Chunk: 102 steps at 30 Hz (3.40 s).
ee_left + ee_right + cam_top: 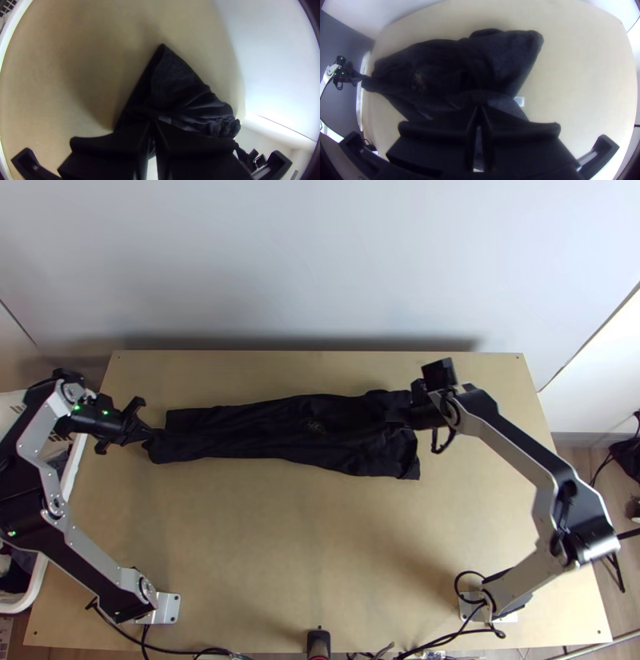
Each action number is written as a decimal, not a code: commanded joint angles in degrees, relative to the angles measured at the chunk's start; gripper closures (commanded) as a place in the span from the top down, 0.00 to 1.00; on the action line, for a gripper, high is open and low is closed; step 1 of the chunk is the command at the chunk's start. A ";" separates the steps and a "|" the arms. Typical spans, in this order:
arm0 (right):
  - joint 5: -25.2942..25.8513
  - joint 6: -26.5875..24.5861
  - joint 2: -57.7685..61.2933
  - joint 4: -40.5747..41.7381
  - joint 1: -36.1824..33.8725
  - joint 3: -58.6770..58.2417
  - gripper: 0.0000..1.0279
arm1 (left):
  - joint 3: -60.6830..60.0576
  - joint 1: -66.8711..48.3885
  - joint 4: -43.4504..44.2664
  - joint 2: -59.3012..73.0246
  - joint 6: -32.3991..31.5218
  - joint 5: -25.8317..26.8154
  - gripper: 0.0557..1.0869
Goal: Fold the t-shirt
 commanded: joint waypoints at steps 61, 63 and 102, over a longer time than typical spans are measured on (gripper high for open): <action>-0.01 6.65 -19.35 -21.35 1.39 7.41 0.96 | -9.83 7.15 8.75 3.79 -2.97 11.01 0.87; -0.01 6.56 -19.70 -21.53 1.30 6.45 0.96 | -9.30 6.62 9.89 4.23 -4.03 12.59 0.86; 0.08 5.77 -20.14 -19.86 -1.60 6.18 0.96 | -10.62 0.47 0.05 -4.74 11.27 14.17 0.10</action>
